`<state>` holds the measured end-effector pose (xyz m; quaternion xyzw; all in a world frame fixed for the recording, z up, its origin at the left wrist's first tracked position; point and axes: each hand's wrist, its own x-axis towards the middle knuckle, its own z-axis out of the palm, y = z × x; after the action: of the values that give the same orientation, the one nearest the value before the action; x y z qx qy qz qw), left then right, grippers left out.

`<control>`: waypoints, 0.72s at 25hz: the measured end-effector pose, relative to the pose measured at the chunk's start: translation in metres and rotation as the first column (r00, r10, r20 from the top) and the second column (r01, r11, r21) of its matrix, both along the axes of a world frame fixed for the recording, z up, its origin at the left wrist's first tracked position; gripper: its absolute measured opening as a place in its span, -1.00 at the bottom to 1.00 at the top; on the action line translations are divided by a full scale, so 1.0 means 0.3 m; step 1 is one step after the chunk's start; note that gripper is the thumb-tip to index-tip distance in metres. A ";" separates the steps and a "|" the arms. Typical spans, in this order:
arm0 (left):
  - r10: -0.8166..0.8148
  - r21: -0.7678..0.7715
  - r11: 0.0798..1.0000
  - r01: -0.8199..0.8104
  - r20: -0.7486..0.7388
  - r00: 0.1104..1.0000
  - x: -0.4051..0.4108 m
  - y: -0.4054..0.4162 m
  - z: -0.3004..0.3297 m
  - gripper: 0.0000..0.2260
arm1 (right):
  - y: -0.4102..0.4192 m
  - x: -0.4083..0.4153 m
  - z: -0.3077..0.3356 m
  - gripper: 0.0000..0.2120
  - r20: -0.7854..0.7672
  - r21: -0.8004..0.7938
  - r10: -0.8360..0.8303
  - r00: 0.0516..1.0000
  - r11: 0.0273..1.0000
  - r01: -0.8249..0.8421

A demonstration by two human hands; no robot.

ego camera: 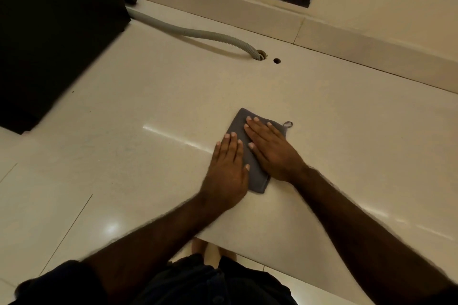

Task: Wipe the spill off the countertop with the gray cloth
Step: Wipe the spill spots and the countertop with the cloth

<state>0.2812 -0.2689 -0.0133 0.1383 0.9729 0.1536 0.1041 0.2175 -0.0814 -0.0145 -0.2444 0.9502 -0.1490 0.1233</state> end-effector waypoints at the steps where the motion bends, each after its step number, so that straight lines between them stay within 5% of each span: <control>1: -0.015 -0.054 0.998 0.015 0.012 1.000 0.005 0.017 -0.006 -0.39 | 0.019 0.027 0.001 -0.42 0.024 0.008 -0.061 0.998 0.998 0.061; 6: -0.054 -0.127 0.990 0.062 0.061 0.997 0.025 0.050 0.005 -0.36 | -0.002 0.326 -0.025 -0.32 0.033 0.092 -0.396 0.918 0.916 0.391; 13: -0.098 -0.130 0.987 0.098 0.005 0.995 0.044 0.032 -0.038 -0.38 | 0.064 0.289 -0.028 -0.33 -0.008 0.106 -0.100 0.995 0.989 0.100; 18: -0.204 -0.140 0.972 0.191 -0.083 0.975 -0.279 0.018 -0.035 -0.42 | 0.031 0.054 -0.037 -0.35 -0.098 0.114 -0.307 0.947 0.941 0.318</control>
<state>0.1975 -0.2635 -0.0238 0.2346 0.9661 0.0712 0.0805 0.2336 -0.0721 -0.0256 -0.0877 0.9886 -0.0954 0.0761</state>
